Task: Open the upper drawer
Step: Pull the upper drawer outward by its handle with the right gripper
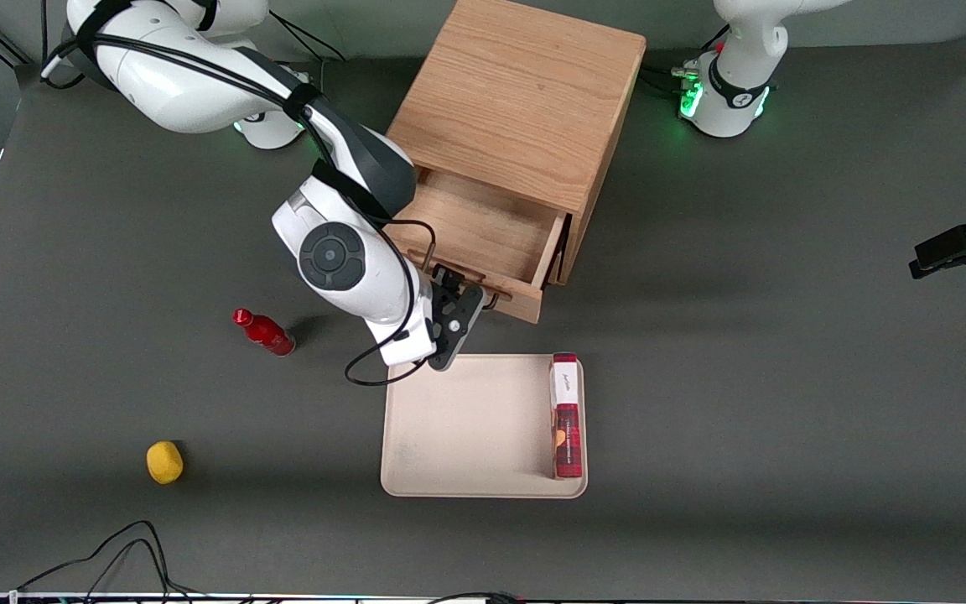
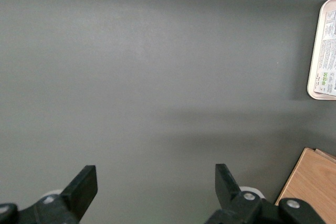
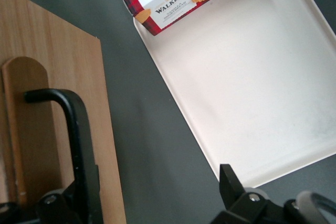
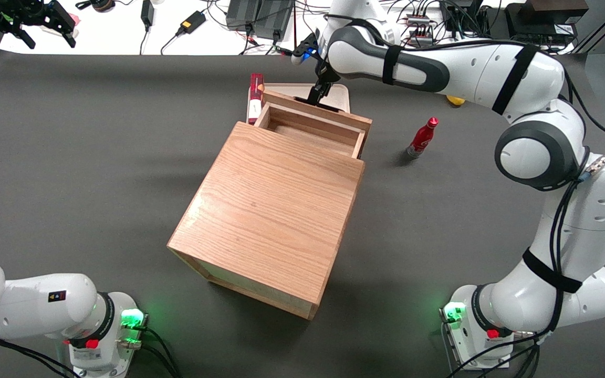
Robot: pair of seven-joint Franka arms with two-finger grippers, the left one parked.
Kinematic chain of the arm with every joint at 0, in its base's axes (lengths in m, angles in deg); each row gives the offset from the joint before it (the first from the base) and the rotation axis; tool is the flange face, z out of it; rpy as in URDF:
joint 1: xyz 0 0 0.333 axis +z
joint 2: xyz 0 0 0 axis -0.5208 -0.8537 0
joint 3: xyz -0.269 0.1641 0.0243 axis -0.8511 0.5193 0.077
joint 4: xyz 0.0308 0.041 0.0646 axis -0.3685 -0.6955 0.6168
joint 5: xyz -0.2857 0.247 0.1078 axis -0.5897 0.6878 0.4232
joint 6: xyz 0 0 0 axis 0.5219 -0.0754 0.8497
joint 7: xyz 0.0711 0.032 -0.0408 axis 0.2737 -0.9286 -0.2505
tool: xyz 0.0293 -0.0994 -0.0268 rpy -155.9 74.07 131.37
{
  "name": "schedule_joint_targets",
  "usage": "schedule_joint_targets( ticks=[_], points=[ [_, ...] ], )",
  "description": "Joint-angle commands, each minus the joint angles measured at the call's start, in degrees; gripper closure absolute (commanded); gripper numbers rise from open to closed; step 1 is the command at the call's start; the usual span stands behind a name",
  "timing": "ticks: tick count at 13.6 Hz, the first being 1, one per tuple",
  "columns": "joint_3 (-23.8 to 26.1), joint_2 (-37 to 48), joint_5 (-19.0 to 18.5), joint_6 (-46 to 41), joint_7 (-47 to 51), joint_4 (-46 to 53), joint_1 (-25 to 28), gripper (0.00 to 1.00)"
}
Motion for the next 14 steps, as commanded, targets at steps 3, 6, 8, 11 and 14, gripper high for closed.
schedule_joint_targets(
  ticks=[3,6,8,11,14],
  points=[
    [-1.58,-4.53,-2.65,2.54,-0.98,3.76,1.82,0.0],
    [-2.11,-4.53,-2.65,2.54,-1.06,4.2,1.82,0.0],
    [-2.11,-4.53,-2.65,2.45,-1.06,4.46,1.82,0.0],
    [-3.07,-4.53,-2.56,2.28,-1.15,5.6,1.82,0.0],
    [-3.16,-4.53,-2.56,2.01,-1.15,6.57,1.82,0.0]
  ],
)
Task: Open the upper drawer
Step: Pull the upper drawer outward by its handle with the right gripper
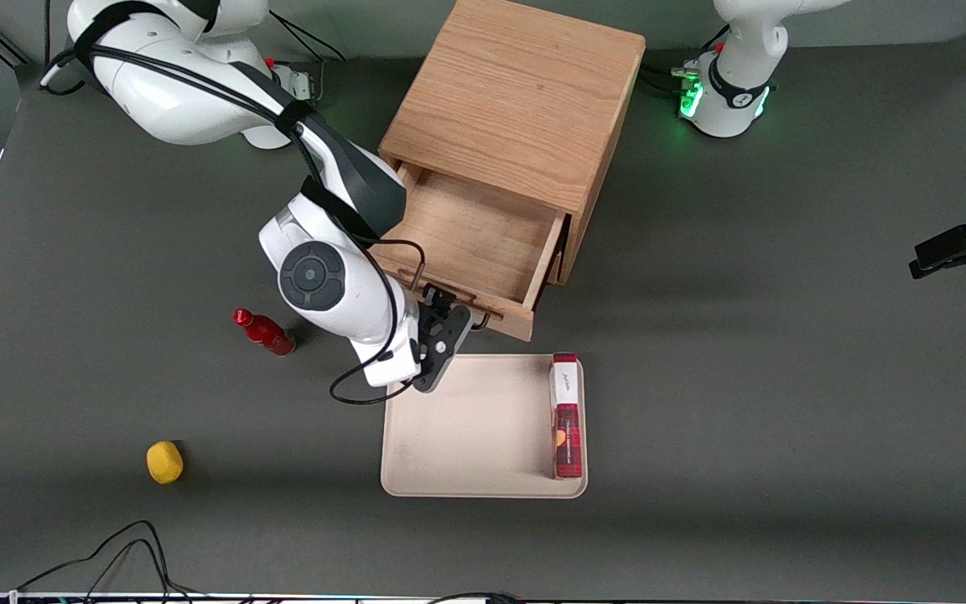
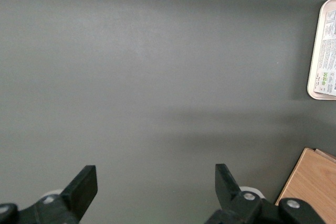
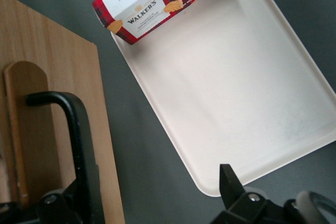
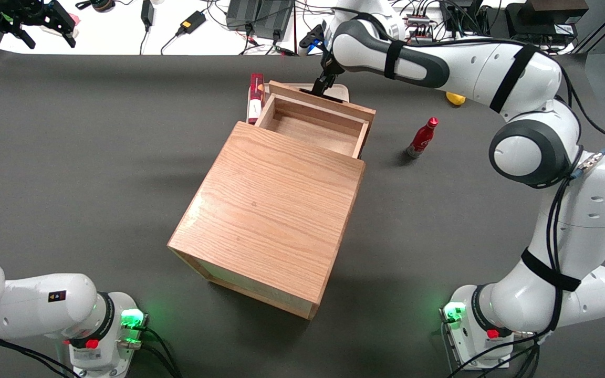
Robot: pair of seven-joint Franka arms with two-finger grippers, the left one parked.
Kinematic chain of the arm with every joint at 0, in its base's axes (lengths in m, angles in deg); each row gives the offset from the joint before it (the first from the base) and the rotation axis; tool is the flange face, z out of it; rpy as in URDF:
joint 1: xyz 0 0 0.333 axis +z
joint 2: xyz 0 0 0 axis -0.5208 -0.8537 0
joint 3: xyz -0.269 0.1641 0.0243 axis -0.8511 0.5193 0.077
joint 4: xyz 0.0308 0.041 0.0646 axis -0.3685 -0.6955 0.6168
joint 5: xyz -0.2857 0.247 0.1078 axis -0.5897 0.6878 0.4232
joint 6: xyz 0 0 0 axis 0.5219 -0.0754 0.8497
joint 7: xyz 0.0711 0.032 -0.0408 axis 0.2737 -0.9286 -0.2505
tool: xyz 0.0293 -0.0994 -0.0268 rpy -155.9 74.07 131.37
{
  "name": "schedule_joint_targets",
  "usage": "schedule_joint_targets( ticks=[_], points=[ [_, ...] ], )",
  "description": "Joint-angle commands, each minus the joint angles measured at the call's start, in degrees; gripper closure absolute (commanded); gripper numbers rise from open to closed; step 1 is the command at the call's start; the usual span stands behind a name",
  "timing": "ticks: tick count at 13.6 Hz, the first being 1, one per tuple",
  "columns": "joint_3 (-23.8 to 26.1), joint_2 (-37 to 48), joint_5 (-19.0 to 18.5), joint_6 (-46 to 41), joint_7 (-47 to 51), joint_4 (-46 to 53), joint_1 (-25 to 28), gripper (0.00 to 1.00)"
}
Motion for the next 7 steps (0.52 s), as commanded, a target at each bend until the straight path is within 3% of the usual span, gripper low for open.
schedule_joint_targets(
  ticks=[1,7],
  points=[
    [-1.09,-2.72,-2.43,1.35,-0.33,2.99,1.53,0.0],
    [-2.58,-2.63,-2.43,1.09,-0.42,4.4,1.26,0.0]
  ],
)
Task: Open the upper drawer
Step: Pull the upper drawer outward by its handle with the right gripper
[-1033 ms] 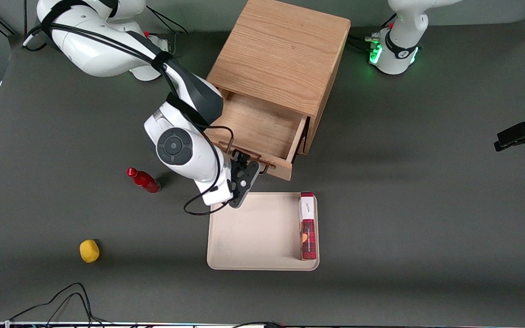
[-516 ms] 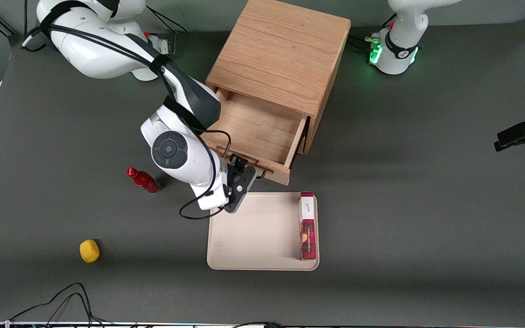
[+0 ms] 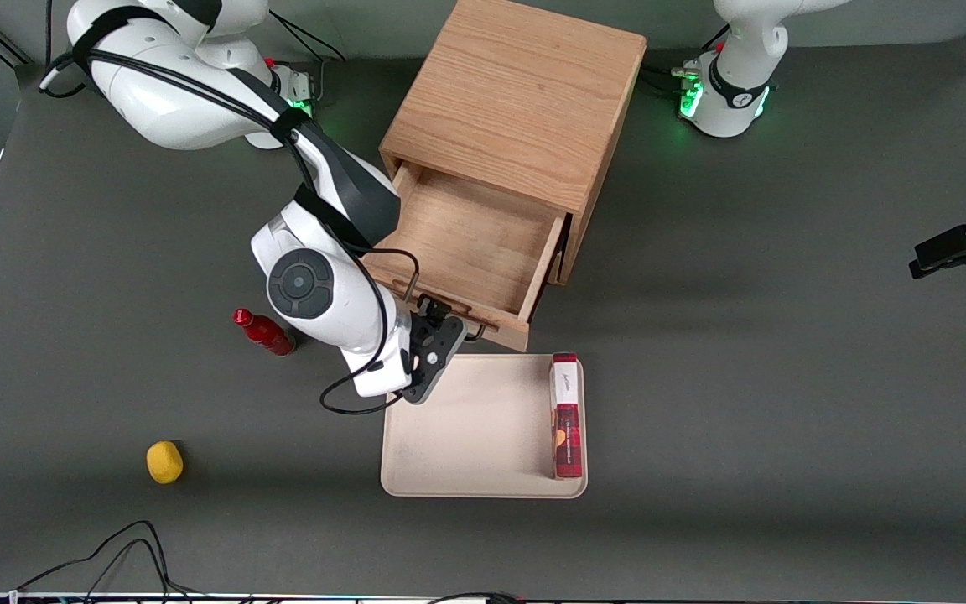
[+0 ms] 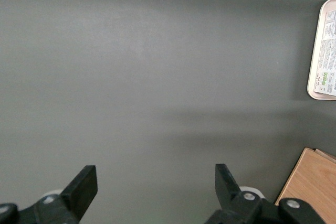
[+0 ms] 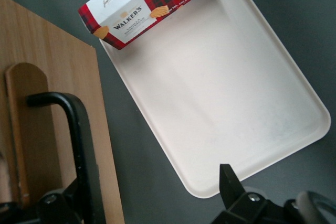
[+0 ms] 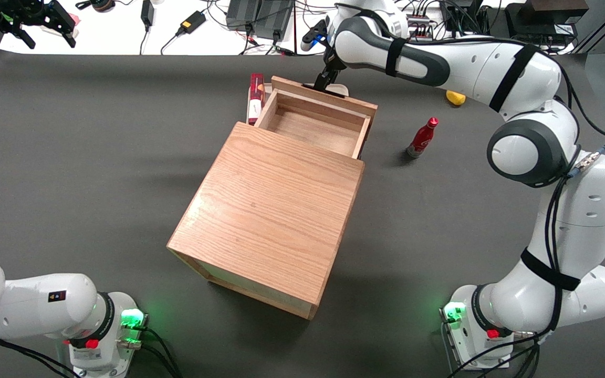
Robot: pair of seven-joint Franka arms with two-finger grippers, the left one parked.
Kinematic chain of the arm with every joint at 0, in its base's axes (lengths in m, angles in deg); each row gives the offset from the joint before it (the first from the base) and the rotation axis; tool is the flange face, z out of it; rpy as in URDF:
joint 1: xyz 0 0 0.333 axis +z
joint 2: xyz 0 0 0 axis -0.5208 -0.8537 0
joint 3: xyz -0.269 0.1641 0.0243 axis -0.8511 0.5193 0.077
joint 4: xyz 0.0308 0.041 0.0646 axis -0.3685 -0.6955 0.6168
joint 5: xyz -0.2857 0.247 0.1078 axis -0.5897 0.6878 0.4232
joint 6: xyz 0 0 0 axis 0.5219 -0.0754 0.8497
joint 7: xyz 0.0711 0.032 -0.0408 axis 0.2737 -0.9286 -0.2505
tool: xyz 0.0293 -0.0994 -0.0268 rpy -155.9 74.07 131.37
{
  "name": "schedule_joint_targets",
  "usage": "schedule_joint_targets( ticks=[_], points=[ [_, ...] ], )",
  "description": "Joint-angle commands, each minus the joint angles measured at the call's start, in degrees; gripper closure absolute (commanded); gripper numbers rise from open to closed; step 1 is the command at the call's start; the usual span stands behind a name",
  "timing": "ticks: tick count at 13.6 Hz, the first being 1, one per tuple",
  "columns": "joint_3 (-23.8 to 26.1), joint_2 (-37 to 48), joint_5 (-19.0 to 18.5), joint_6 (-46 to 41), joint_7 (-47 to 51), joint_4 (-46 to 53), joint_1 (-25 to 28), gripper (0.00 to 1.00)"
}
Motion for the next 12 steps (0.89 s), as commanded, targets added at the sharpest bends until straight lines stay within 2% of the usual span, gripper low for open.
schedule_joint_targets(
  ticks=[1,12],
  points=[
    [-2.11,-1.94,-2.09,0.86,-0.85,2.63,1.31,0.0],
    [-3.52,-2.03,-2.0,1.03,-2.88,5.88,0.52,0.0]
  ],
)
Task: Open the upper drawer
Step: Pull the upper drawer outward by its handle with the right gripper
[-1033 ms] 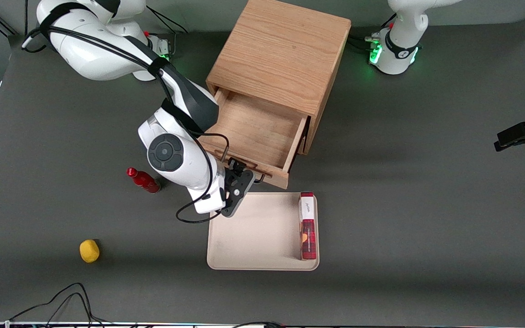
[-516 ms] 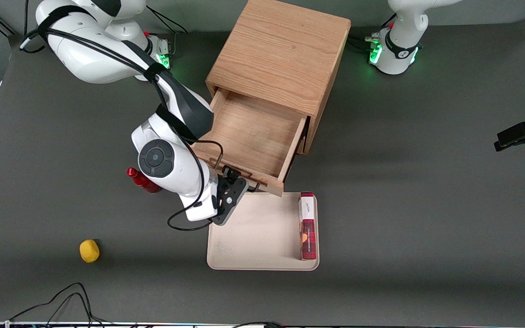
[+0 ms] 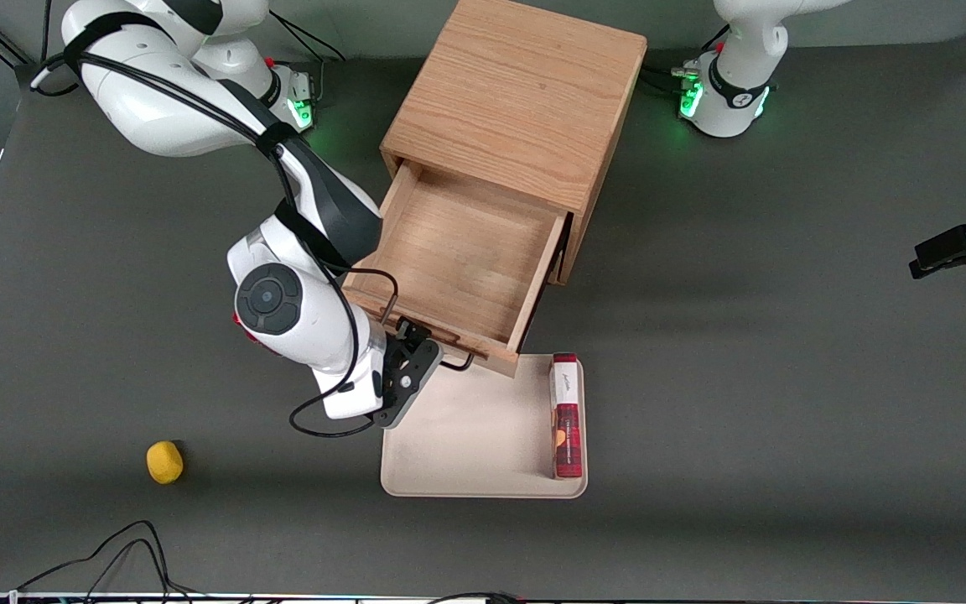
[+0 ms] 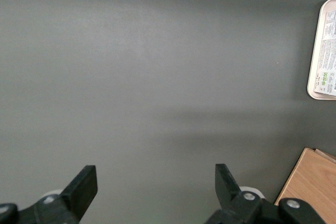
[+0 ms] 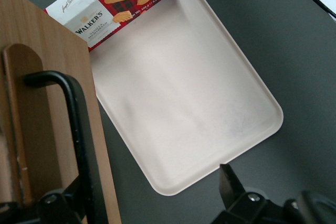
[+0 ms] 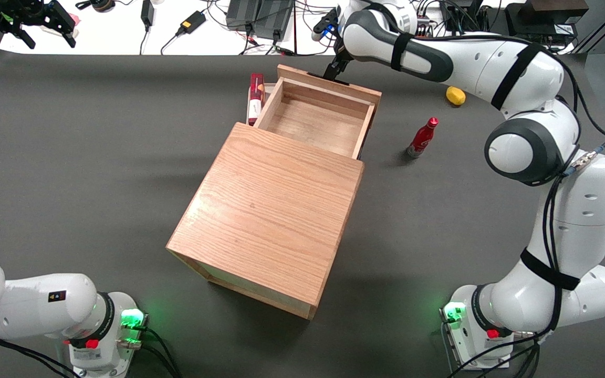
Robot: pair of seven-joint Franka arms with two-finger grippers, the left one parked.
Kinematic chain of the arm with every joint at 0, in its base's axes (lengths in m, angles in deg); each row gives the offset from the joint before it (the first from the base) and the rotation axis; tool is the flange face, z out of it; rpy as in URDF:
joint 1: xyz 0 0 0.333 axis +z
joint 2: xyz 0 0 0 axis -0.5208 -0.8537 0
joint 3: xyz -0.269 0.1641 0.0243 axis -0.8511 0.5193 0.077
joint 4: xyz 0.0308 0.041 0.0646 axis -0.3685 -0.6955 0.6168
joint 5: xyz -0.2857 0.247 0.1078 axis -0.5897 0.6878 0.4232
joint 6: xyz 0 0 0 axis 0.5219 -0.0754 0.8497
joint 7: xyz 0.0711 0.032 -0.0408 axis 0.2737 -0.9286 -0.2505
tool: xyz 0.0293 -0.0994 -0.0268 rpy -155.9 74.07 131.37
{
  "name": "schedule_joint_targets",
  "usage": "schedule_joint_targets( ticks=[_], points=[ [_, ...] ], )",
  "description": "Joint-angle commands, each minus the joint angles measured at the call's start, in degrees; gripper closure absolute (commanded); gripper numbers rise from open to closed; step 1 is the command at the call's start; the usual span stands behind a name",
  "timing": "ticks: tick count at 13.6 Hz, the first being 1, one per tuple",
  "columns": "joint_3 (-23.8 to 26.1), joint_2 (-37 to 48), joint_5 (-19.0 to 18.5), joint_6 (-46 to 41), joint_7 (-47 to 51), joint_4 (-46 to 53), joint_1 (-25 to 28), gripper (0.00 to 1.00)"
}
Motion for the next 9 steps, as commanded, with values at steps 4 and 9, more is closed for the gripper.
schedule_joint_targets(
  ticks=[4,9],
  points=[
    [-1.86,-1.5,-1.33,0.88,-0.41,4.2,1.11,0.0],
    [-1.77,-1.5,-0.28,1.07,-0.41,4.81,0.58,0.0]
  ],
)
